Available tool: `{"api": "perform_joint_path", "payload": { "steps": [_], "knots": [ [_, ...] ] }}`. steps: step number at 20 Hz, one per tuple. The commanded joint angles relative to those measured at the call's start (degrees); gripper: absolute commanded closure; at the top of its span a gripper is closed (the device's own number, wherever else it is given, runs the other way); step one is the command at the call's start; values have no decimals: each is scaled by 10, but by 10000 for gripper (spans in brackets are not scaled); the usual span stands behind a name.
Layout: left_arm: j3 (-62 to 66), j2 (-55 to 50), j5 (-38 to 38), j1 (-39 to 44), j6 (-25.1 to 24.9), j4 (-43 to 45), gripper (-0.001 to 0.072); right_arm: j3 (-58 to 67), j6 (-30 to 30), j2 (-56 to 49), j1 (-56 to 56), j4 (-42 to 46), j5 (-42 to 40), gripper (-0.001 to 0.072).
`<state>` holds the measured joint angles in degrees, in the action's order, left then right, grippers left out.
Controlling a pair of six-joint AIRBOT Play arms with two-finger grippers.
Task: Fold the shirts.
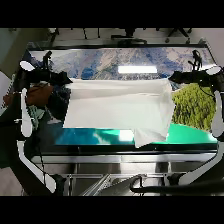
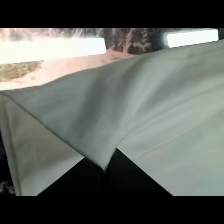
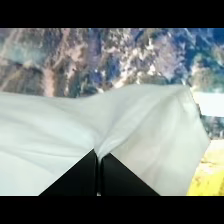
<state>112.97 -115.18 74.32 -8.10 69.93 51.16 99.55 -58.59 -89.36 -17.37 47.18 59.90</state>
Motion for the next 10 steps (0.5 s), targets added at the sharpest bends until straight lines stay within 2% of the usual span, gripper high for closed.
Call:
{"api": "perform_joint_path", "payload": {
  "steps": [1, 7, 10],
  "knots": [
    [-33, -9, -30, -3, -7, 49, 696, -33, -23, -5, 3, 66, 20, 696],
    [-65, -10, -91, 12, -46, 63, 695, -74, -36, -8, 7, 66, 15, 695],
    [-66, -10, -97, 16, -52, 63, 691, -74, -39, -8, 14, 66, 20, 693]
  ]
}}
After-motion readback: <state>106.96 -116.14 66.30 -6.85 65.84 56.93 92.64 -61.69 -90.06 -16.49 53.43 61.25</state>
